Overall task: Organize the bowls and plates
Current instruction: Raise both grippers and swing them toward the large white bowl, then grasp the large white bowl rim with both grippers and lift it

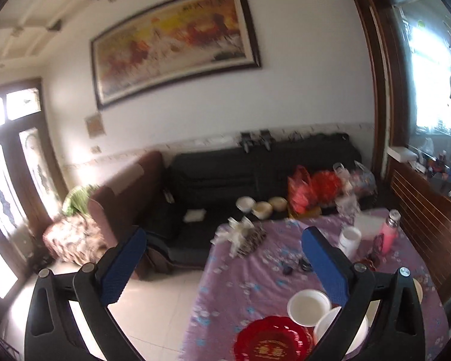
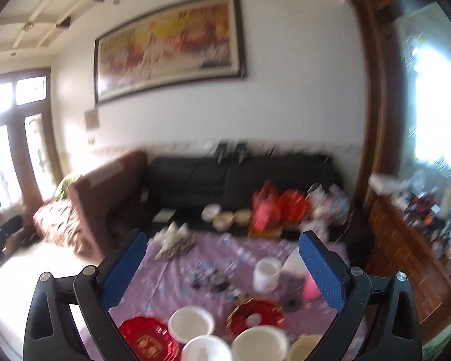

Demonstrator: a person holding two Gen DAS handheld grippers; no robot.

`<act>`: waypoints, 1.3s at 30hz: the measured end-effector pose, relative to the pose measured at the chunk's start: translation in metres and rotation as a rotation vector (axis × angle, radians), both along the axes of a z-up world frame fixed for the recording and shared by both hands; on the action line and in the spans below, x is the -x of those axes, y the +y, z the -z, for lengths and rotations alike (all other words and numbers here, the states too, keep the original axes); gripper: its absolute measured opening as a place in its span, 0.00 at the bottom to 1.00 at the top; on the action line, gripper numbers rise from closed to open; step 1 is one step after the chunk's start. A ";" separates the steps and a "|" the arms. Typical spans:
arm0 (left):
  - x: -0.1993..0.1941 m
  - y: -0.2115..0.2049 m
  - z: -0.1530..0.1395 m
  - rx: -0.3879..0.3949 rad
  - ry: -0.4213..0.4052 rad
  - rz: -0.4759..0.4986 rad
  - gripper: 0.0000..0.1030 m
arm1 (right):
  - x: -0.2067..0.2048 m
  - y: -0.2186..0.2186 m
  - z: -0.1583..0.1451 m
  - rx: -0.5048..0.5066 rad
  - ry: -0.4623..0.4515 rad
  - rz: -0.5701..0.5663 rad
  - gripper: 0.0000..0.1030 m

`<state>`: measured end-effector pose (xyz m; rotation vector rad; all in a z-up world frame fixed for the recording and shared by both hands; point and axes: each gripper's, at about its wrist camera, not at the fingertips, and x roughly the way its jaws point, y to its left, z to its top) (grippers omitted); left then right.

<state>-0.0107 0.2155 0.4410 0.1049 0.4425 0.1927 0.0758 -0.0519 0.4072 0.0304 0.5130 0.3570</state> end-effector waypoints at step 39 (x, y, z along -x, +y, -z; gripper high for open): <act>-0.241 -0.035 0.421 0.524 0.922 0.180 0.28 | -0.184 0.094 0.409 0.278 0.795 -0.145 0.35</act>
